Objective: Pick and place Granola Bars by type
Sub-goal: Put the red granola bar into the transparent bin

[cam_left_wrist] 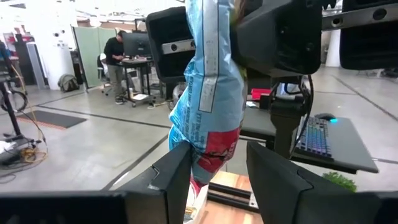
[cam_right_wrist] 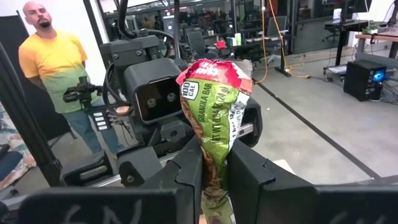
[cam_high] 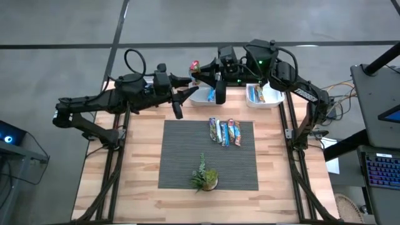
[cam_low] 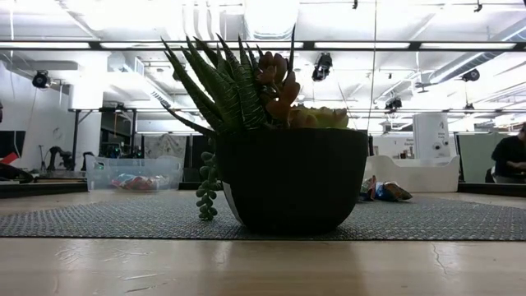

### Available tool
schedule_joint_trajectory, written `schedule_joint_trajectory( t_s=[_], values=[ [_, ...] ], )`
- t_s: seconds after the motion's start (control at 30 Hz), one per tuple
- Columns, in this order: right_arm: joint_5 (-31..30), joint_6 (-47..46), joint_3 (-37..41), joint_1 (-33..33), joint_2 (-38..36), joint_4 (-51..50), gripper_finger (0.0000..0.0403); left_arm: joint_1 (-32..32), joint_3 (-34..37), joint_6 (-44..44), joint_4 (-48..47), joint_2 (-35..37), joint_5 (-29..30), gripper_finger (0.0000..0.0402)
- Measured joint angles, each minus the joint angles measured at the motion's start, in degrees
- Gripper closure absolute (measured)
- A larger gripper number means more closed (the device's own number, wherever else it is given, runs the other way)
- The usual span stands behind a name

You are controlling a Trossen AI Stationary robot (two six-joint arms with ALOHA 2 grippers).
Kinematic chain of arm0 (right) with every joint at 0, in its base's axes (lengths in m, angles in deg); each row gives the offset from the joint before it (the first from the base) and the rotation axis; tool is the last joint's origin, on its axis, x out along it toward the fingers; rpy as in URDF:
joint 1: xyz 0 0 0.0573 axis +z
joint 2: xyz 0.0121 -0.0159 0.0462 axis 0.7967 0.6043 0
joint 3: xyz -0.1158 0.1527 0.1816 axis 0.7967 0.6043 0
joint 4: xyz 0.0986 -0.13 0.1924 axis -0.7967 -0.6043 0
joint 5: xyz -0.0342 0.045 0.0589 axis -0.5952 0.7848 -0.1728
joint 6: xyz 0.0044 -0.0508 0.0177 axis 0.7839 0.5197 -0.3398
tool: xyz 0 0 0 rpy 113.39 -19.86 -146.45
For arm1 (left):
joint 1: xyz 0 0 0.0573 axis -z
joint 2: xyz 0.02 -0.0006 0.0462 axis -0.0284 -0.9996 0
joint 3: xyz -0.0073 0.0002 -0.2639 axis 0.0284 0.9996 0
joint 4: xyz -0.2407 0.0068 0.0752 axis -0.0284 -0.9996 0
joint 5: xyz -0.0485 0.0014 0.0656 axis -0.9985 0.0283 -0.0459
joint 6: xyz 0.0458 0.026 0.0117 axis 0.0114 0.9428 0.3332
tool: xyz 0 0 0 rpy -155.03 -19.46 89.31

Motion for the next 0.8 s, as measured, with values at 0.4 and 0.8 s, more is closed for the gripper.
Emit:
schedule_joint_trajectory(
  t_s=[0.4, 0.8],
  values=[
    [-0.02, 0.00, 0.04, 0.00, 0.02, -0.09, 0.0356, 0.00, -0.41, 4.66, -0.79, -0.13, 0.94, 0.0264],
    [-0.04, 0.90, 0.09, -0.02, 0.11, -0.24, 0.0356, 0.02, -0.79, 3.03, -8.66, 1.50, 2.27, 0.0264]
  ],
)
